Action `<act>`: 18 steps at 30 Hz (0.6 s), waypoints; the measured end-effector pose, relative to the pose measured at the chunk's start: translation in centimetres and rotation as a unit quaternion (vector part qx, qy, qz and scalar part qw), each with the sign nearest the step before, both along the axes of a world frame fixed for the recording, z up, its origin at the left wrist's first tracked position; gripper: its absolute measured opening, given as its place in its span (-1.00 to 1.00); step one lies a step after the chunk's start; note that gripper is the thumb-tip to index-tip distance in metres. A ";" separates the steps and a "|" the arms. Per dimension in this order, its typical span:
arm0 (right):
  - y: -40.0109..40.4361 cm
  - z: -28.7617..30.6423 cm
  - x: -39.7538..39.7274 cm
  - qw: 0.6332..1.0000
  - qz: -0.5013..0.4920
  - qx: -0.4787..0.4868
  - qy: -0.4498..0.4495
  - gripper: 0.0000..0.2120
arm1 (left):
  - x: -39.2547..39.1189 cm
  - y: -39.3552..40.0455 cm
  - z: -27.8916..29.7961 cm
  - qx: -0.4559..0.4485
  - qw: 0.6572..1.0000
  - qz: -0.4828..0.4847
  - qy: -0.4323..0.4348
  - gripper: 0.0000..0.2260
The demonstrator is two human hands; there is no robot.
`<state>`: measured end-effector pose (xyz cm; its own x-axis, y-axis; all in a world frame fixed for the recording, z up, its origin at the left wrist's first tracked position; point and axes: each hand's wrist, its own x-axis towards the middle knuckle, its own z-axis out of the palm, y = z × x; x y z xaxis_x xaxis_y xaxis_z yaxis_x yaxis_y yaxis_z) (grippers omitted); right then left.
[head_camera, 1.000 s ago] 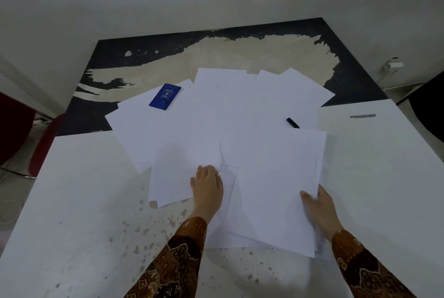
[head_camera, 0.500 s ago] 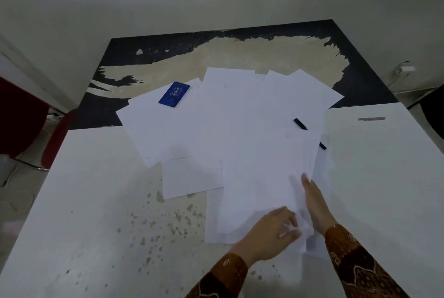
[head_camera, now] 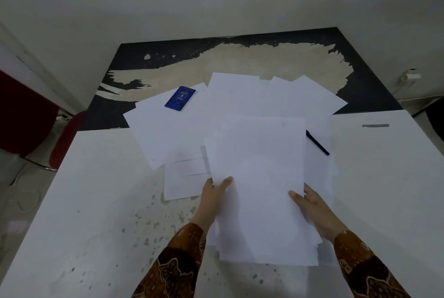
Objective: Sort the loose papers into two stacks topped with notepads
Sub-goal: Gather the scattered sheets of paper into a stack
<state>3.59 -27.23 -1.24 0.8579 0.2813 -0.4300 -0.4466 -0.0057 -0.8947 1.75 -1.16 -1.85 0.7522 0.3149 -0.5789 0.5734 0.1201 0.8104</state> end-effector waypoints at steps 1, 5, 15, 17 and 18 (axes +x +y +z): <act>0.2 0.3 0.1 1.000 0.004 0.005 -0.003 -0.36 | -0.1 0.1 0.4 -0.012 1.000 0.005 -0.024 -0.62; 0.9 2.6 1.0 0.995 0.012 -0.055 -0.076 -0.75 | -0.1 0.2 3.8 0.021 0.992 0.000 -0.124 -0.79; 4.3 7.0 1.6 0.968 -0.083 -0.060 -0.228 -0.51 | -0.6 0.2 11.2 0.093 0.939 0.070 -0.323 -0.69; 4.6 6.8 1.6 0.967 -0.083 -0.070 -0.229 -0.46 | -0.6 0.4 10.9 0.106 0.939 0.064 -0.321 -0.64; 4.7 6.6 1.6 0.968 -0.082 -0.075 -0.225 -0.45 | -0.6 0.4 10.4 0.110 0.942 0.060 -0.312 -0.63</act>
<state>5.15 -22.53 5.34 0.9956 0.0890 -0.0279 -0.0179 -0.1117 -0.9936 1.13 -0.73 8.56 0.8755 0.4803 0.0528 -0.0292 -0.0566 0.9980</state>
